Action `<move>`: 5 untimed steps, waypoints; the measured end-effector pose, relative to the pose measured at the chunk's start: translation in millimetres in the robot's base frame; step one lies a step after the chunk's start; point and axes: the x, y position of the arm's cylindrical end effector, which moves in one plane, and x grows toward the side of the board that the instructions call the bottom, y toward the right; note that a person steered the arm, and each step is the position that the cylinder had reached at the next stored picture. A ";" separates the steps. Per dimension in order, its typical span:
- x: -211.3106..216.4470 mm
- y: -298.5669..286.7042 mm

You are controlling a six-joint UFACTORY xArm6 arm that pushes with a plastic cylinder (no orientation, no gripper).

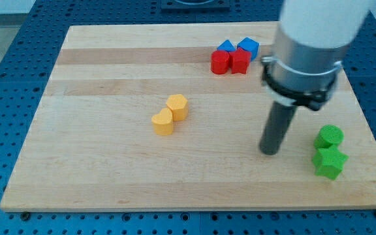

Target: Move the yellow heart into the green star

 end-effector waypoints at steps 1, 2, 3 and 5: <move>6.3 -49.7; 6.3 -110.7; 5.2 -174.3; -72.7 -236.1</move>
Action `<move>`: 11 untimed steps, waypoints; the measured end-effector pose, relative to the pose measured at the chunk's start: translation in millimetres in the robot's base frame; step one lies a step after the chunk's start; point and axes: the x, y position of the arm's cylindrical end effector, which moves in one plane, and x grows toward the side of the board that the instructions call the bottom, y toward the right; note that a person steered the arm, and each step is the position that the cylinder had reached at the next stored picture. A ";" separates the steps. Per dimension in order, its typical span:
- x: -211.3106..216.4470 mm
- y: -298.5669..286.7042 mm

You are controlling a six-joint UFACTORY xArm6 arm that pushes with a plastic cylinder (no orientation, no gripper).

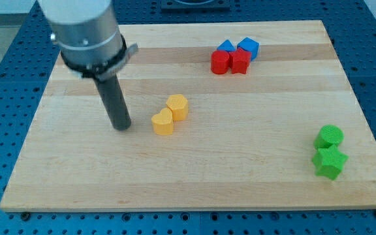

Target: Move the yellow heart into the green star

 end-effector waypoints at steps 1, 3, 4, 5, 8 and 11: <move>-11.5 17.6; 13.6 82.7; 33.0 83.3; 57.4 83.6; 87.6 127.2; 100.9 190.2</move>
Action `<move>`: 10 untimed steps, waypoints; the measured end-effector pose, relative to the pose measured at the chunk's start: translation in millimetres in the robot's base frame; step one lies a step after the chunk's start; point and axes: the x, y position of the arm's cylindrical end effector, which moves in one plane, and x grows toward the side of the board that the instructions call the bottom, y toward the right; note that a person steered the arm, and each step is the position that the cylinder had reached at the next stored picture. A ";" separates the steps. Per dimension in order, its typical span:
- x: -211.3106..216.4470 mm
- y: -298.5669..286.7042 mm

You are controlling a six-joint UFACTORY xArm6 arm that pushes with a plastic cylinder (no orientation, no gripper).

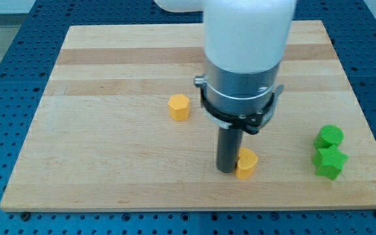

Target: Move the yellow heart into the green star

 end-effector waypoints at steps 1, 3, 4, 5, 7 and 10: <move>0.0 25.9; 6.9 74.9; 9.4 96.9; 9.4 101.7; 9.4 99.7; -13.9 10.3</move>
